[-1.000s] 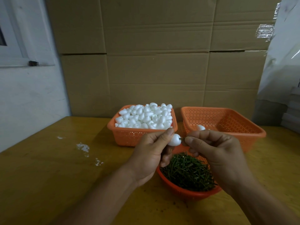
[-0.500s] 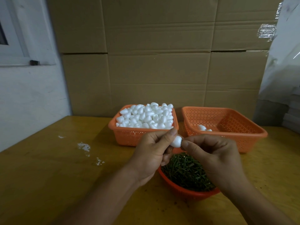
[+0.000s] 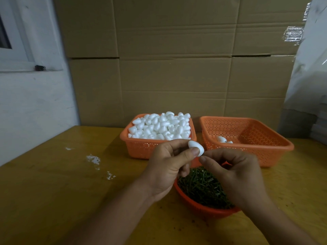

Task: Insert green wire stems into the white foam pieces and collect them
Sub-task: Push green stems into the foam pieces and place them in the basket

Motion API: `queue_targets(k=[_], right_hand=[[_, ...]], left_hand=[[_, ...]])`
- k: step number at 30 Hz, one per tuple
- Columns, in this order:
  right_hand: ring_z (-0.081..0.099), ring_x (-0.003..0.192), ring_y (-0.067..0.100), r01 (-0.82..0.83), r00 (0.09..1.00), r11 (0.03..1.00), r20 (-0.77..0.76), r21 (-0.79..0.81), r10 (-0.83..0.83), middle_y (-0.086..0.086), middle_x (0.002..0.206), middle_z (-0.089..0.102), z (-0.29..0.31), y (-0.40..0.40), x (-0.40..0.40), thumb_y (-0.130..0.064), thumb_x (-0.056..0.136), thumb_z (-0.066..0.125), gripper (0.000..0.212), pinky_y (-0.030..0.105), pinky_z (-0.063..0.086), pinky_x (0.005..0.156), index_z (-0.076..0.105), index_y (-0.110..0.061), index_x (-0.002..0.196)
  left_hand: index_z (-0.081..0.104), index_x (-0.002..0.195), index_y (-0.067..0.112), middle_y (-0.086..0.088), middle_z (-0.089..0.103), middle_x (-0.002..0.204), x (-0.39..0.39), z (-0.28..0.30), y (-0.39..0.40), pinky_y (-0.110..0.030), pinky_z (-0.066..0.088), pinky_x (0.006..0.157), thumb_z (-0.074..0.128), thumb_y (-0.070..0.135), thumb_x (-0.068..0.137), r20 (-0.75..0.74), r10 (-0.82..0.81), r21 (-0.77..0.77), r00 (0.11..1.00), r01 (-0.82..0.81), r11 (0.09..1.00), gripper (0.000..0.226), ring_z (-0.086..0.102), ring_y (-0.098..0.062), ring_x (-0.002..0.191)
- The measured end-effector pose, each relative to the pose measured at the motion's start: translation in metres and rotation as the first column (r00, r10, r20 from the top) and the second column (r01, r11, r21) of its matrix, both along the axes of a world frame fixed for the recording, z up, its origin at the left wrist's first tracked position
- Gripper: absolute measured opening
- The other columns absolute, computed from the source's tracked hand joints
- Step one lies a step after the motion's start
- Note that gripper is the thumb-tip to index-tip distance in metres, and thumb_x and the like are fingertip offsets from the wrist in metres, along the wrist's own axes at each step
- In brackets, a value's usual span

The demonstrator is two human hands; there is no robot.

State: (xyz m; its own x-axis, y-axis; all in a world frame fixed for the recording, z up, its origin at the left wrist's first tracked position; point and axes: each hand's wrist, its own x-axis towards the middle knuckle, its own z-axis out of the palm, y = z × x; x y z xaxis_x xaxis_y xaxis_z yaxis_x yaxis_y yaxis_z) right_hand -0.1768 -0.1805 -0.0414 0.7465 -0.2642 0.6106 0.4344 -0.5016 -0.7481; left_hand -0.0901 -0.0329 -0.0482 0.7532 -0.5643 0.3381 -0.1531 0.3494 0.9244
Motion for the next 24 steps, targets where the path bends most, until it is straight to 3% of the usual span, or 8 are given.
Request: queue_targets(k=[7, 13, 16, 19, 24], right_hand=[[0.07, 0.063, 0.001, -0.055, 0.998, 0.998, 0.039, 0.029, 0.054, -0.014, 0.069, 0.075, 0.0, 0.0055, 0.0001, -0.021, 0.077, 0.076, 0.01, 0.007, 0.049, 0.061, 0.077, -0.03, 0.077], [0.069, 0.064, 0.023, 0.004, 1.0, 0.999, 0.004, 0.034, -0.005, -0.002, 0.068, 0.074, -0.0008, 0.0025, -0.0009, -0.031, 0.077, 0.074, 0.005, 0.033, 0.056, 0.062, 0.079, -0.028, 0.076], [0.07, 0.063, 0.021, 0.004, 1.0, 0.999, 0.007, 0.04, -0.004, -0.002, 0.067, 0.074, -0.0005, 0.0035, -0.0013, -0.026, 0.078, 0.076, 0.004, 0.026, 0.056, 0.062, 0.078, -0.027, 0.075], [0.068, 0.06, 0.019, 0.004, 1.0, 1.0, 0.012, 0.028, -0.004, -0.003, 0.067, 0.074, -0.0016, 0.0048, -0.0007, -0.017, 0.081, 0.078, 0.011, 0.033, 0.054, 0.06, 0.078, -0.027, 0.075], [0.065, 0.056, 0.004, -0.003, 1.0, 1.0, 0.013, 0.019, 0.002, -0.008, 0.065, 0.073, -0.003, 0.0063, 0.0008, -0.014, 0.083, 0.077, 0.015, 0.014, 0.047, 0.053, 0.077, -0.025, 0.073]], left_hand=[[0.078, 0.09, 0.016, -0.001, 0.047, 0.057, -0.0001, -0.0005, -0.0008, -0.021, 0.038, 0.049, 0.074, 0.034, 0.082, 0.057, 0.045, 0.01, 0.997, -0.046, 0.999, 0.02, 0.042, -0.01, 0.052], [0.077, 0.086, 0.024, 0.002, 0.049, 0.058, -0.0016, -0.0013, -0.0014, -0.022, 0.039, 0.051, 0.069, 0.034, 0.089, 0.156, 0.079, 0.04, 0.985, -0.087, 0.995, 0.013, 0.044, -0.009, 0.054], [0.074, 0.085, 0.024, 0.001, 0.048, 0.059, -0.0032, -0.0006, -0.0009, -0.022, 0.04, 0.052, 0.065, 0.035, 0.092, 0.208, 0.086, 0.056, 0.974, -0.099, 0.994, 0.015, 0.044, -0.01, 0.055], [0.071, 0.082, 0.027, 0.002, 0.047, 0.06, -0.0041, -0.0002, -0.0006, -0.023, 0.04, 0.053, 0.062, 0.036, 0.094, 0.247, 0.088, 0.074, 0.965, -0.11, 0.991, 0.018, 0.044, -0.011, 0.057], [0.071, 0.087, 0.029, 0.01, 0.05, 0.06, -0.0044, -0.0017, -0.0014, -0.022, 0.042, 0.055, 0.061, 0.037, 0.096, 0.312, 0.116, 0.089, 0.943, -0.151, 0.985, 0.015, 0.046, -0.007, 0.058]])
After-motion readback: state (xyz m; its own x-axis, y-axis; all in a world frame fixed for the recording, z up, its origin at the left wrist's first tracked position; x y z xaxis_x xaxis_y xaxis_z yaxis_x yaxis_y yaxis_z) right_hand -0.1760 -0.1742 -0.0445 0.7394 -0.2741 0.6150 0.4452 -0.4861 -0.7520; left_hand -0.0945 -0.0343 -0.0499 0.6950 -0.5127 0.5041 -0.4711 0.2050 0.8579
